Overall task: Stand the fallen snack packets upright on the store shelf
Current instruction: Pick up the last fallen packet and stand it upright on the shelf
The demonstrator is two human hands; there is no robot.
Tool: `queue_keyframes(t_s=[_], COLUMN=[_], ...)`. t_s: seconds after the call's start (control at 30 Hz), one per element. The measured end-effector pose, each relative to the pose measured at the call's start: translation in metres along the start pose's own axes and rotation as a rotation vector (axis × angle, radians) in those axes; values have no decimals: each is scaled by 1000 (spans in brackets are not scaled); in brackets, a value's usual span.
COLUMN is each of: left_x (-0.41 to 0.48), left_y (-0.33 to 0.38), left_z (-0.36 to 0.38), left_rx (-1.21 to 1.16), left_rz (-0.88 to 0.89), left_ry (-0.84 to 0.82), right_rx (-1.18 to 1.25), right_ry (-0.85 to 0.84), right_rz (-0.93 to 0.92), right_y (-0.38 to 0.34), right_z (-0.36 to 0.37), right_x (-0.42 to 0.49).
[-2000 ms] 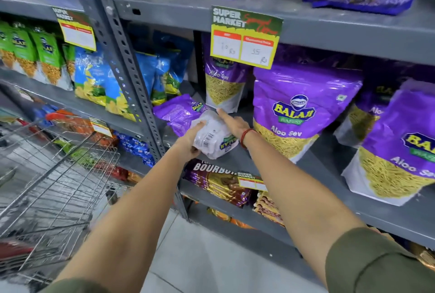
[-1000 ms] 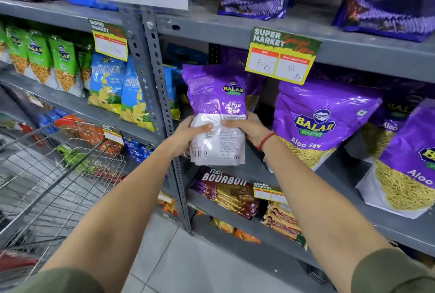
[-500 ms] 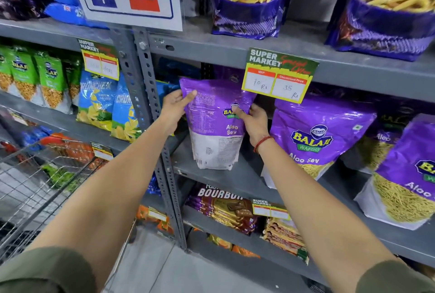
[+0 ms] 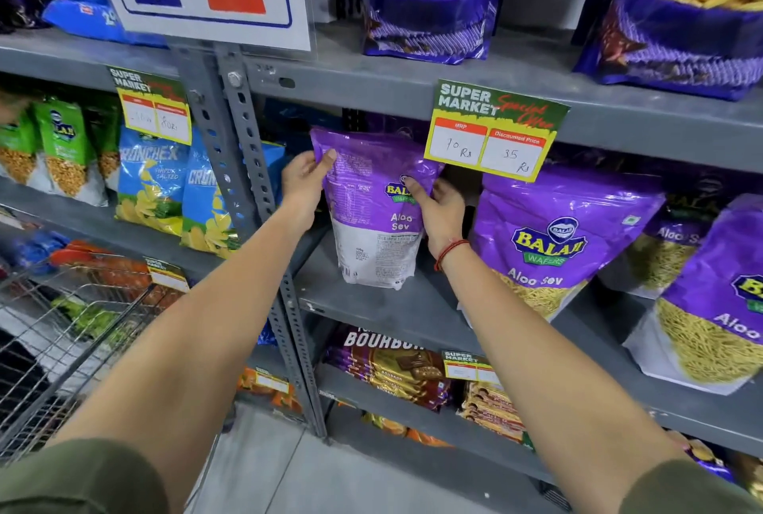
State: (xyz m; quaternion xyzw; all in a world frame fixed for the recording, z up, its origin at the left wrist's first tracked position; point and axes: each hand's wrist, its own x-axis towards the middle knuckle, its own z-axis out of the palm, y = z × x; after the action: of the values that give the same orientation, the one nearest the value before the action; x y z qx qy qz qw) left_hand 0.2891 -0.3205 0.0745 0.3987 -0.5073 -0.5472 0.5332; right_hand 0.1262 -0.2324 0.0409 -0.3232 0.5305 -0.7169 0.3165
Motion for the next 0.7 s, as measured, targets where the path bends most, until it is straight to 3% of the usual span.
queue_keyframes(t_s=[0.2, 0.37, 0.53, 0.7], left_x=[-74, -132, -118, -91], left_y=[-85, -129, -128, -110], left_z=[7, 30, 32, 5], left_rx=[399, 490, 536, 570], left_rz=[138, -30, -73, -101], left_ry=[311, 79, -43, -176], right_rx=[-150, -321, -467, -523], right_ry=[-198, -185, -121, -240], right_rz=[123, 130, 26, -48], right_y=[18, 31, 23, 27], right_z=[-3, -12, -8, -16], right_x=[-7, -16, -46, -76])
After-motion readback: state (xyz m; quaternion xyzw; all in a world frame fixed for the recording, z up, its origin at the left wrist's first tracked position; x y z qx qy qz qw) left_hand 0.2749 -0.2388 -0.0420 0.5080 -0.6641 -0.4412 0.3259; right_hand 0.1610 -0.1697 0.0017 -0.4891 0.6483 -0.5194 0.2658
